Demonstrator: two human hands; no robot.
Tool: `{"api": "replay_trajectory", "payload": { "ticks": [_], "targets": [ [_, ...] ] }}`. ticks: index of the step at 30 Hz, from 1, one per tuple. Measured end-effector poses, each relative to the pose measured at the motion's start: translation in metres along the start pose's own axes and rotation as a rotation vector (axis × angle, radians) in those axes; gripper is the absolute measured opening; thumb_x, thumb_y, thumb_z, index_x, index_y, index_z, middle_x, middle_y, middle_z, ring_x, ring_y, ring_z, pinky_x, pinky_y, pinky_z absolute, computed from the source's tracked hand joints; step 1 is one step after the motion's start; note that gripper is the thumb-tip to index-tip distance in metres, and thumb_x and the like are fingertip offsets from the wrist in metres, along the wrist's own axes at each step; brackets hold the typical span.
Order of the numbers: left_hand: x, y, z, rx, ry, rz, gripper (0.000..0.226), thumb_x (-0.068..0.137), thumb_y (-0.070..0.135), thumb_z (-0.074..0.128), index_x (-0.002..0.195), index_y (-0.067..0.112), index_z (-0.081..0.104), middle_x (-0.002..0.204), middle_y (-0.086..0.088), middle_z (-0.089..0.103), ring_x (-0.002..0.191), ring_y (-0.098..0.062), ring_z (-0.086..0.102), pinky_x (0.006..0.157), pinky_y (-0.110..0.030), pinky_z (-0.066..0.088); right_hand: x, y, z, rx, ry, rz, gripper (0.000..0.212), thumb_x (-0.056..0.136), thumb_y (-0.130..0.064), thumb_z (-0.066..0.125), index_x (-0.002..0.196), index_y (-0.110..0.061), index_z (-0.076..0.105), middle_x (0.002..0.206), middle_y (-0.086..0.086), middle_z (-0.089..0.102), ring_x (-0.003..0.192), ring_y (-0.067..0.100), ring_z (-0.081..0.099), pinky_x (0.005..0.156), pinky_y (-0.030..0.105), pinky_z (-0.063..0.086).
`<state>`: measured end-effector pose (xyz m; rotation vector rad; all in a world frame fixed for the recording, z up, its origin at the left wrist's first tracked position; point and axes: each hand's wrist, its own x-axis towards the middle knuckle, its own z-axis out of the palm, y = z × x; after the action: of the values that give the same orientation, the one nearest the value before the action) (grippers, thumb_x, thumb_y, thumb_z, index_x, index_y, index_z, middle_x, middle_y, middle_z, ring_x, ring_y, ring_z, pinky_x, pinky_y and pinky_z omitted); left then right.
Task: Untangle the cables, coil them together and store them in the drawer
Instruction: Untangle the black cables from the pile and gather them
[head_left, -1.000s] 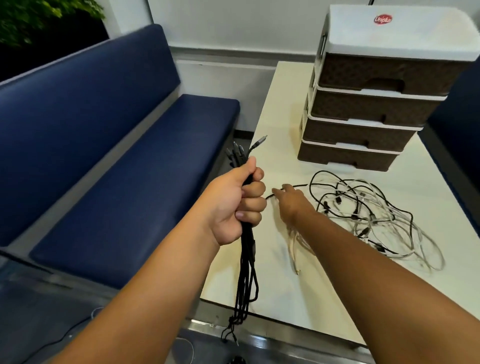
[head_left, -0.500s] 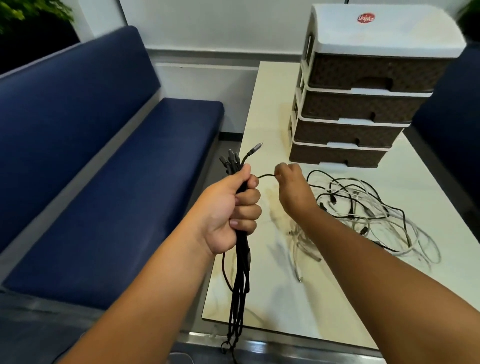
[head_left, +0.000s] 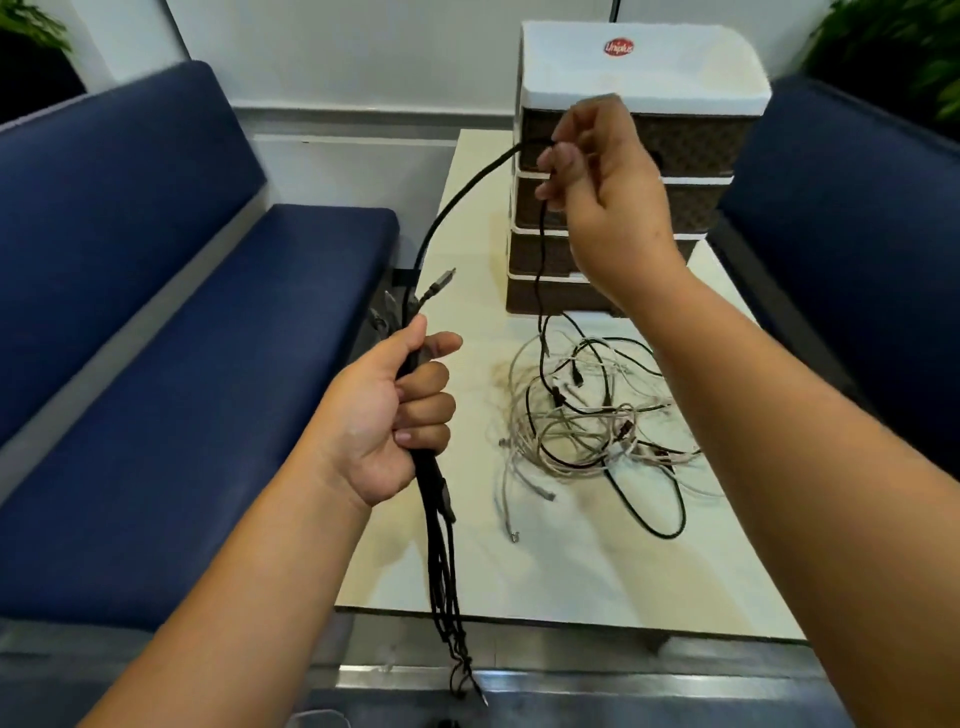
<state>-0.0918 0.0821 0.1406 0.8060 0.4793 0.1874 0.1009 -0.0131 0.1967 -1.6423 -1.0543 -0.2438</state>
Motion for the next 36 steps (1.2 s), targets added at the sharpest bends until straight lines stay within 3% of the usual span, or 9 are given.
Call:
{"api": "replay_trajectory", "payload": {
  "ticks": [6, 11, 16, 18, 22, 26, 29, 33, 36],
  "targets": [
    [-0.017, -0.017, 0.019, -0.004, 0.021, 0.050, 0.032, 0.098, 0.041, 0.046, 0.082, 0.018, 0.060, 0.046, 0.009, 0.019, 0.034, -0.002, 0.016, 0.036, -0.016, 0.008, -0.014, -0.016, -0.024, 0.519, 0.039, 0.211, 0.013, 0.102, -0.004, 0.036, 0.098, -0.013, 0.045, 0.100, 0.012, 0.059, 0.092, 0.024, 0.066, 0.087, 0.039, 0.056],
    [-0.032, -0.032, 0.027, -0.023, 0.048, 0.069, 0.031, 0.098, 0.040, 0.046, 0.080, 0.019, 0.059, 0.045, 0.010, 0.019, 0.033, -0.002, 0.017, 0.034, -0.015, 0.010, -0.047, 0.019, -0.039, 0.236, -0.305, 0.632, 0.003, 0.101, -0.009, 0.046, 0.099, -0.008, 0.048, 0.092, 0.014, 0.058, 0.083, 0.025, 0.067, 0.070, 0.029, 0.060],
    [-0.045, -0.047, 0.035, -0.004, 0.076, 0.089, 0.032, 0.099, 0.038, 0.045, 0.079, 0.018, 0.059, 0.045, 0.010, 0.020, 0.034, -0.002, 0.017, 0.034, -0.015, 0.010, -0.079, 0.040, -0.060, -0.051, -0.290, 0.845, 0.046, 0.101, -0.050, 0.037, 0.100, -0.010, 0.059, 0.070, 0.008, 0.056, 0.051, 0.015, 0.054, 0.045, 0.022, 0.042],
    [-0.048, -0.053, 0.037, 0.011, 0.076, 0.088, 0.032, 0.099, 0.038, 0.045, 0.079, 0.018, 0.060, 0.046, 0.011, 0.019, 0.034, -0.002, 0.017, 0.035, -0.016, 0.010, -0.094, 0.051, -0.067, -0.136, -0.418, 0.986, 0.049, 0.101, -0.049, 0.036, 0.089, -0.008, 0.059, 0.060, 0.008, 0.052, 0.046, 0.016, 0.045, 0.043, 0.020, 0.034],
    [-0.050, -0.065, 0.040, 0.058, 0.061, 0.039, 0.032, 0.098, 0.039, 0.046, 0.078, 0.018, 0.060, 0.046, 0.011, 0.017, 0.034, -0.002, 0.016, 0.037, -0.017, 0.007, -0.128, 0.070, -0.070, -0.344, -0.892, 1.069, 0.035, 0.100, -0.037, 0.044, 0.084, -0.009, 0.058, 0.058, 0.006, 0.055, 0.048, 0.018, 0.042, 0.047, 0.022, 0.030],
    [-0.050, -0.079, 0.039, 0.099, 0.069, -0.043, 0.030, 0.095, 0.040, 0.049, 0.079, 0.016, 0.059, 0.046, 0.011, 0.017, 0.034, -0.002, 0.015, 0.038, -0.016, 0.006, -0.147, 0.069, -0.063, -0.364, -1.105, 1.099, 0.025, 0.101, -0.024, 0.040, 0.085, -0.013, 0.054, 0.057, 0.007, 0.061, 0.035, 0.015, 0.045, 0.042, 0.016, 0.027],
    [-0.048, -0.084, 0.033, 0.087, 0.086, -0.071, 0.031, 0.095, 0.039, 0.049, 0.078, 0.016, 0.060, 0.047, 0.011, 0.016, 0.034, -0.002, 0.014, 0.038, -0.016, 0.005, -0.149, 0.079, -0.050, -0.503, -1.032, 0.946, 0.026, 0.099, -0.028, 0.046, 0.086, -0.009, 0.058, 0.069, 0.009, 0.070, 0.038, 0.016, 0.051, 0.045, 0.019, 0.033],
    [-0.044, -0.077, 0.028, 0.081, 0.108, -0.070, 0.030, 0.095, 0.038, 0.049, 0.078, 0.016, 0.060, 0.047, 0.010, 0.017, 0.035, -0.003, 0.015, 0.037, -0.016, 0.007, -0.134, 0.095, -0.032, -0.773, -0.598, 0.689, 0.036, 0.086, -0.052, 0.063, 0.082, -0.017, 0.059, 0.084, 0.004, 0.065, 0.079, 0.026, 0.061, 0.065, 0.027, 0.042],
    [-0.039, -0.066, 0.025, 0.093, 0.113, -0.058, 0.032, 0.097, 0.038, 0.048, 0.078, 0.016, 0.060, 0.047, 0.010, 0.017, 0.035, -0.003, 0.014, 0.038, -0.016, 0.007, -0.120, 0.106, -0.012, -0.714, -0.451, 0.593, 0.034, 0.086, -0.050, 0.064, 0.093, -0.018, 0.056, 0.100, 0.006, 0.061, 0.092, 0.030, 0.061, 0.067, 0.031, 0.042]
  ]
}}
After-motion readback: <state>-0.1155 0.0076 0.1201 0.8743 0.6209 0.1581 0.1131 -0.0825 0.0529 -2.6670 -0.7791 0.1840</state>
